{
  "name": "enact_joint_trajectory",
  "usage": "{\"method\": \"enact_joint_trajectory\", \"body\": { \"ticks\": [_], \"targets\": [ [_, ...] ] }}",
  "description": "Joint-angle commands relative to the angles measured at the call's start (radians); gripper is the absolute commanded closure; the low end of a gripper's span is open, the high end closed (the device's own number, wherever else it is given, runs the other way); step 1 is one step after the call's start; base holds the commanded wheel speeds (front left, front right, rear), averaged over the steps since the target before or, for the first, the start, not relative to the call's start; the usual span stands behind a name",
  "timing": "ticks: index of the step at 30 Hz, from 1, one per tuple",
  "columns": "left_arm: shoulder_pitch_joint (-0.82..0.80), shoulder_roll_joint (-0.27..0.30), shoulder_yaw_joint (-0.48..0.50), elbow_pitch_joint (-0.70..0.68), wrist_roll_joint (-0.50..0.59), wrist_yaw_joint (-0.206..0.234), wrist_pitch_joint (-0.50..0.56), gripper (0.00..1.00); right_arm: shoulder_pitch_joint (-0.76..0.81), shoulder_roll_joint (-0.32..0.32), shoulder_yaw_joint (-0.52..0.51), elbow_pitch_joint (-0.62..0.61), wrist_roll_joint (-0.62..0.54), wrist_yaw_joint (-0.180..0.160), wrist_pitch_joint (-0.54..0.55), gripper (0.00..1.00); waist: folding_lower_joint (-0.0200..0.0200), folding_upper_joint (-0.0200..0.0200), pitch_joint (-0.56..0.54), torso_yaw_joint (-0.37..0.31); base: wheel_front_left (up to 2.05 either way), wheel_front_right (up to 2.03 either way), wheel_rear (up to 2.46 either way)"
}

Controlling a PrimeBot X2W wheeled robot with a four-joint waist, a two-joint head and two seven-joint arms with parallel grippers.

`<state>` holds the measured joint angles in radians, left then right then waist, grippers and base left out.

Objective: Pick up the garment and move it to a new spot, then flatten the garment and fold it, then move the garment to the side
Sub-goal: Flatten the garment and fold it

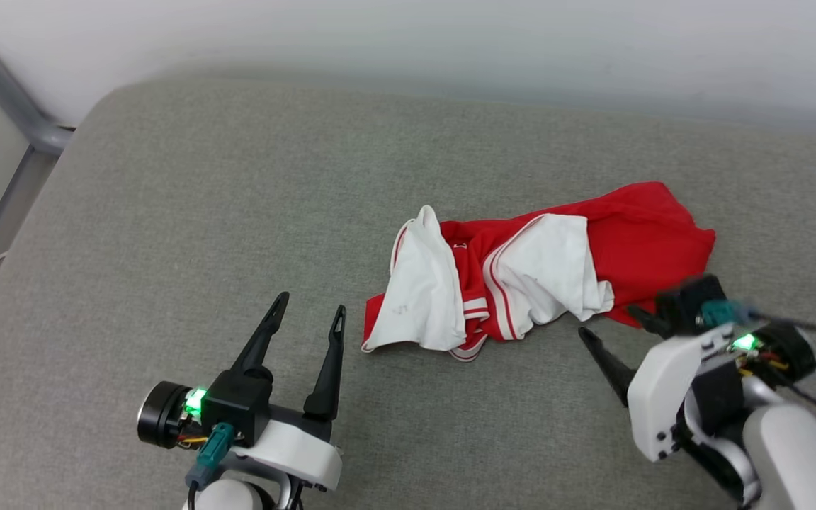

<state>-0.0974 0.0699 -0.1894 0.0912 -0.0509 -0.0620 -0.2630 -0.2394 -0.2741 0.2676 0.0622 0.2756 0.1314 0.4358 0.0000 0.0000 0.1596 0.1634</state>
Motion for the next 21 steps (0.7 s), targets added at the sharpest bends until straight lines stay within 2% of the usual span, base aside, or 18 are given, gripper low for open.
{"method": "enact_joint_trajectory", "body": {
  "ticks": [1,5,9,13,20,21],
  "targets": [
    [-0.016,-0.003,-0.002,-0.006,0.002,-0.003,-0.003,0.0,-0.018,-0.012,0.0,-0.003,0.006,-0.002,0.03,0.0,0.0,0.0,0.014,0.014,0.0,0.0,0.0],
    [-0.031,-0.008,-0.009,-0.014,0.007,-0.003,-0.003,0.0,-0.088,-0.034,0.02,-0.01,0.055,-0.001,0.21,0.0,0.0,0.0,0.04,0.045,0.0,0.0,0.0],
    [-0.04,-0.013,-0.014,-0.022,0.005,0.001,-0.003,0.0,-0.134,-0.047,0.015,0.0,0.034,-0.001,0.29,0.0,0.0,0.0,0.065,0.076,0.0,0.0,0.0],
    [-0.051,-0.016,-0.017,-0.026,0.003,0.004,-0.003,0.0,-0.163,-0.032,-0.012,0.025,0.002,-0.001,0.322,0.0,0.0,0.0,0.086,0.101,0.0,0.0,0.0],
    [-0.058,-0.02,-0.019,-0.031,-0.003,0.006,-0.003,0.0,-0.194,-0.008,-0.014,0.086,-0.024,-0.001,0.303,0.0,0.0,0.0,0.116,0.13,0.0,0.0,0.0],
    [-0.058,-0.02,-0.019,-0.03,-0.003,0.006,-0.003,0.0,-0.194,-0.009,-0.013,0.092,-0.026,-0.001,0.302,0.33,0.0,0.0,0.117,0.13,0.0,0.0,0.0]
  ]
}}
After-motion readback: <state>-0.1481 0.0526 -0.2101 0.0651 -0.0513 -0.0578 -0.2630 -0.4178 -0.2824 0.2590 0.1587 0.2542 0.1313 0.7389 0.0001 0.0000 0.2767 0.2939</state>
